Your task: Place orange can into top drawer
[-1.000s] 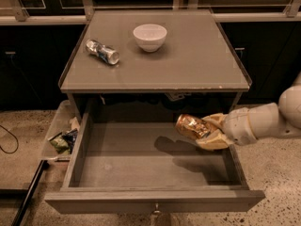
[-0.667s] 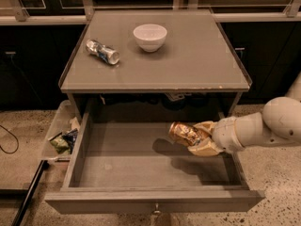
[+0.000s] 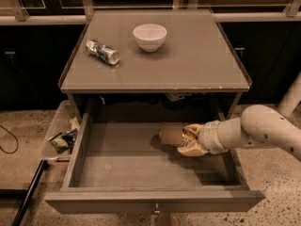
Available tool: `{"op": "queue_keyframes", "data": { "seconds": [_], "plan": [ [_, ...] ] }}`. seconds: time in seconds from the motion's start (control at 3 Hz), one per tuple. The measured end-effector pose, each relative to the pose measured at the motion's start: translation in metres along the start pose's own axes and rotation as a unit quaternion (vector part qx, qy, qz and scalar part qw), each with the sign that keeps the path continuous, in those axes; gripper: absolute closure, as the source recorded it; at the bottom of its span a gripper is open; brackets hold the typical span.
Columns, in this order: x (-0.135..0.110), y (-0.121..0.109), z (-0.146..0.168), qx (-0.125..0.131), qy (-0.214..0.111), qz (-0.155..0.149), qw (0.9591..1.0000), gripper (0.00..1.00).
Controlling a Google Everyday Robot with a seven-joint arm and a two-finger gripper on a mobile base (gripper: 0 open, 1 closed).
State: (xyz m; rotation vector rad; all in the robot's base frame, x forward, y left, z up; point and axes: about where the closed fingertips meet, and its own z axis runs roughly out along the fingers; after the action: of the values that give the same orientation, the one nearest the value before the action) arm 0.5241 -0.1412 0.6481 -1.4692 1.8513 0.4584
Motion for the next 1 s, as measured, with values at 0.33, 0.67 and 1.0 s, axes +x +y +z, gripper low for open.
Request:
{"op": "queue_keyframes", "data": {
  "seconds": [0.33,0.67,1.0],
  "plan": [
    [-0.002,-0.006,0.028,0.0,-0.009,-0.002,1.0,1.0],
    [-0.006,-0.004,0.045,-0.003,-0.016,-0.006,0.9999,1.0],
    [-0.016,0.0,0.053,-0.007,-0.024,-0.014,0.9996,1.0]
  ]
}}
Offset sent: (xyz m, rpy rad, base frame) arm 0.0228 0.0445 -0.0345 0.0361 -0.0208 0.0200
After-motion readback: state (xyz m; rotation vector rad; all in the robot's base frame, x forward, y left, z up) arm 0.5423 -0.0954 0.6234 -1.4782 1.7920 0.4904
